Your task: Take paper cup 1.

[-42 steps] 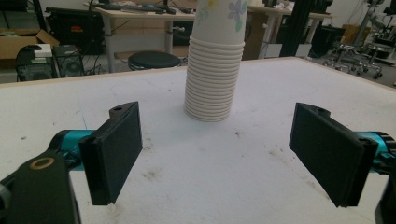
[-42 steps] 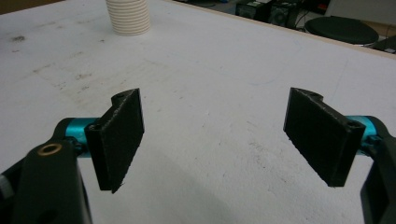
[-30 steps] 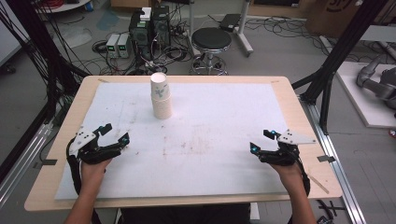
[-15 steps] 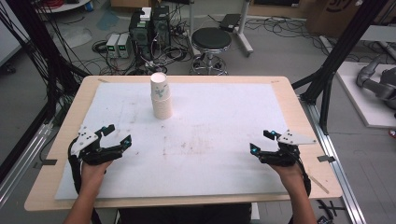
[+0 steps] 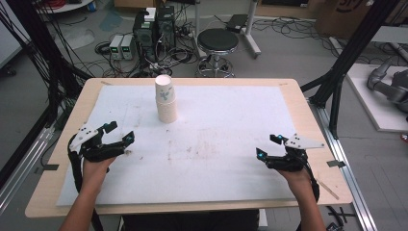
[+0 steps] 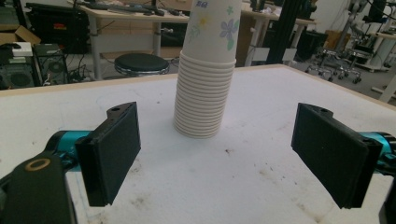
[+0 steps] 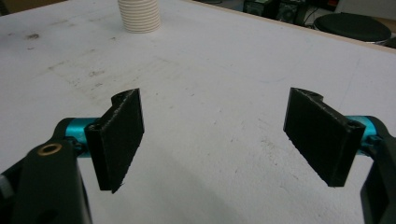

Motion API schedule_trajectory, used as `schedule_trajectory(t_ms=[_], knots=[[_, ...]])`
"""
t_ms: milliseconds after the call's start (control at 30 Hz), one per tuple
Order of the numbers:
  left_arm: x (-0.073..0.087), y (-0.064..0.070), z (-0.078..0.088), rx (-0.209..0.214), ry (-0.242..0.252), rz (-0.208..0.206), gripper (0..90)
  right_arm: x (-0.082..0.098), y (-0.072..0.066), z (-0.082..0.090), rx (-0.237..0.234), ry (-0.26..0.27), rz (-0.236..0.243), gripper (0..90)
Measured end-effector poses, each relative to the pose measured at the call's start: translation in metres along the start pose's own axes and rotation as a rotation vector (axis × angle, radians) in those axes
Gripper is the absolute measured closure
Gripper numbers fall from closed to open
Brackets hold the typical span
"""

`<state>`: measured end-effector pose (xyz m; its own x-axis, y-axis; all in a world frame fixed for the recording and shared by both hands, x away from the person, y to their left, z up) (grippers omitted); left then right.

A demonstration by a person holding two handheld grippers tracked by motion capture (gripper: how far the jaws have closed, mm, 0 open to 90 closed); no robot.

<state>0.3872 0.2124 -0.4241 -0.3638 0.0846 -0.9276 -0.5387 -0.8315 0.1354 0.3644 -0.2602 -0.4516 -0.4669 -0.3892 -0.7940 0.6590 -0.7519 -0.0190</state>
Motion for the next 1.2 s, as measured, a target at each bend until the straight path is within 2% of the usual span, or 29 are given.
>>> schedule_trajectory(t_ms=[33,67,200,233,267,300,533,633,833,967,1200], knots=[[-0.008,0.002,-0.002,0.01,-0.001,-0.018,15.7,0.0,0.0,0.0,-0.001,0.001,0.005,20.8],[-0.008,0.002,-0.002,0.01,-0.001,-0.018,15.7,0.0,-0.001,0.0,-0.001,0.001,0.007,20.7],[-0.027,0.005,-0.008,0.034,0.003,-0.025,15.9,0.0,-0.002,0.0,-0.005,-0.001,0.003,20.8],[-0.027,0.005,-0.008,0.034,0.003,-0.025,15.9,-0.001,-0.002,0.0,-0.005,0.002,0.006,20.8],[-0.036,0.006,-0.012,0.04,0.004,-0.027,15.9,-0.001,-0.002,0.0,-0.005,0.003,0.007,20.8],[-0.036,0.006,-0.012,0.04,0.004,-0.027,15.9,-0.001,-0.002,0.0,-0.005,0.003,0.007,20.8],[-0.067,0.005,-0.034,0.051,-0.007,-0.042,15.9,-0.002,-0.002,0.001,-0.01,0.001,0.0,20.8],[-0.073,0.004,-0.041,0.053,-0.015,-0.041,16.0,-0.002,-0.002,0.0,-0.01,0.002,0.005,20.8],[-0.089,0.007,-0.062,0.063,-0.051,-0.074,16.0,-0.002,-0.002,0.0,-0.011,0.002,0.009,20.8],[-0.102,0.01,-0.078,0.07,-0.062,-0.08,15.9,-0.002,-0.002,0.0,-0.013,0.002,0.007,20.8],[-0.111,0.009,-0.096,0.062,-0.083,-0.084,15.9,-0.002,-0.002,0.001,-0.013,0.005,0.004,20.8]])
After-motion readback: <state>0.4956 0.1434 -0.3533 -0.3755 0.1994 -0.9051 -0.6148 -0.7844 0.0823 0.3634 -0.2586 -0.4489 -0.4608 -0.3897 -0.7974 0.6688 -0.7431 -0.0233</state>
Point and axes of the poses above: each handheld gripper's, and its own axes: z roughly backward along the jaws, x roughly out of its underside, y roughly to its right, the point moved 9 cm from there along -z, roughly forward along the jaws, and after that the axes turned 12 degrees about -y, right-handed, at the moved point
